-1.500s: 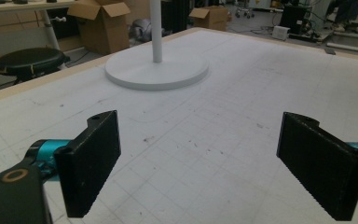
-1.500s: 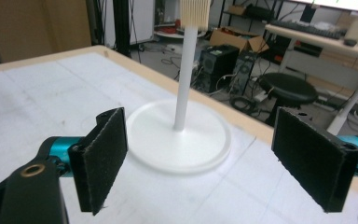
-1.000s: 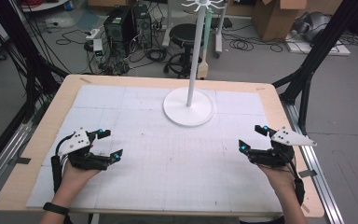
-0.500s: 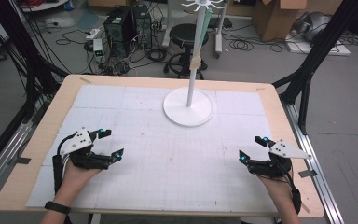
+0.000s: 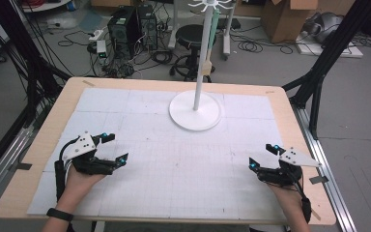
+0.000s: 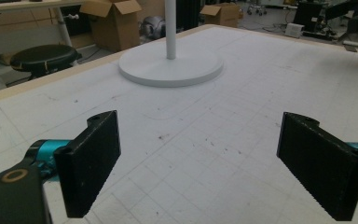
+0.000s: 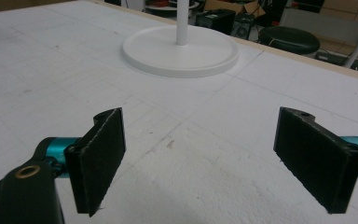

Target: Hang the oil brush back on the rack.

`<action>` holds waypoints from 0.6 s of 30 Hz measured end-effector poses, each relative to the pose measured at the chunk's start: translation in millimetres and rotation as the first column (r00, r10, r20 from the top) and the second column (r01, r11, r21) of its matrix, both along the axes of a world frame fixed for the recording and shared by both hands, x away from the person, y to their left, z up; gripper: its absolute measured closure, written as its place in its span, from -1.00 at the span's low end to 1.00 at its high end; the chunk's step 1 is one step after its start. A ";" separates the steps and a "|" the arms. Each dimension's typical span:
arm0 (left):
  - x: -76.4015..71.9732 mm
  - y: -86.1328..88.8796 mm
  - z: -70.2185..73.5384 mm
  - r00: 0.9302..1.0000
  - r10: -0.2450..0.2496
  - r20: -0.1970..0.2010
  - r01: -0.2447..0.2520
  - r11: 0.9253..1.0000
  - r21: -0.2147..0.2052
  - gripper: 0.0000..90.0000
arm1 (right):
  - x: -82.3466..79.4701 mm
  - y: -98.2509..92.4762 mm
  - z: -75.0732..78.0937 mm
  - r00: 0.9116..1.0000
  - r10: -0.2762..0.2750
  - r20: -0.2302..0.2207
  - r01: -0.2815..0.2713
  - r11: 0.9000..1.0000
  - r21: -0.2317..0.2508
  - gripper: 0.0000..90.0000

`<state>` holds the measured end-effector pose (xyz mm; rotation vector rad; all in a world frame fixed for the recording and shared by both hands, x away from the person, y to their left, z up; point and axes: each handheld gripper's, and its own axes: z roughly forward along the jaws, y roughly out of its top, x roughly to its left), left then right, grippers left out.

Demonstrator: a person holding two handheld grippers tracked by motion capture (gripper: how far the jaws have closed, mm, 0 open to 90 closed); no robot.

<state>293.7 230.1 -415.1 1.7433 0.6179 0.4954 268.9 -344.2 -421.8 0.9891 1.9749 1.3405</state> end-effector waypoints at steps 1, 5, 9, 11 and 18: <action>-0.1 0.0 0.1 1.000 0.000 0.000 0.000 1.000 0.000 -0.69 | 0.1 0.0 -0.2 1.000 0.000 -0.001 0.000 1.000 -0.001 -0.64; -0.5 0.1 0.2 1.000 0.000 0.001 0.000 1.000 0.000 -0.69 | 0.6 -0.6 -0.7 1.000 0.000 -0.001 0.000 1.000 -0.001 -0.64; -0.7 1.0 0.6 1.000 0.002 0.004 -0.002 1.000 0.006 -0.69 | 1.5 -0.3 -1.6 1.000 -0.002 0.003 0.002 1.000 0.001 -0.64; -1.1 0.8 0.6 1.000 0.002 0.002 -0.002 1.000 0.003 -0.69 | 1.9 0.4 -1.6 1.000 -0.001 0.004 0.001 1.000 -0.004 -0.64; -2.3 0.8 1.0 1.000 -0.002 0.004 0.002 1.000 0.008 -0.69 | 3.7 2.1 -2.2 1.000 0.009 0.005 -0.009 1.000 -0.005 -0.64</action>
